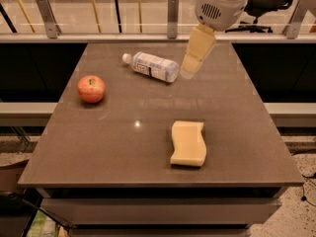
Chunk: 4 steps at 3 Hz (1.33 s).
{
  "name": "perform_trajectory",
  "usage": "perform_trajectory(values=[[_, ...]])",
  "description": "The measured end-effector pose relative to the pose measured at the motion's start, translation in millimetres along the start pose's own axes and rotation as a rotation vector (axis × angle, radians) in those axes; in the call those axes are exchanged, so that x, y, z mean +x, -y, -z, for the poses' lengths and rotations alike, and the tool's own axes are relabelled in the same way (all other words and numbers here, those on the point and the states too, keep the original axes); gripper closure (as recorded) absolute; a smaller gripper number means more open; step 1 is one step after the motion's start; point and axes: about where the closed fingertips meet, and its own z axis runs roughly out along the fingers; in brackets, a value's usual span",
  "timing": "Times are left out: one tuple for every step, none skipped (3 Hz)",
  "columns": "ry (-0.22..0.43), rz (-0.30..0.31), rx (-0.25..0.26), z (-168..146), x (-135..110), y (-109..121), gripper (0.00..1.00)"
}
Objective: Place blue plastic bottle upright
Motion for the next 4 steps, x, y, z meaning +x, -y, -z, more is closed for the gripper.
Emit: perform_trajectory(values=[[0.007, -0.013, -0.043, -2, -18, 12, 0.0], [0.042, -0.029, -0.081, -9, -39, 28, 0.0], [0.064, -0.057, -0.103, -19, -52, 37, 0.0], [0.059, -0.072, -0.132, -38, -66, 41, 0.0]])
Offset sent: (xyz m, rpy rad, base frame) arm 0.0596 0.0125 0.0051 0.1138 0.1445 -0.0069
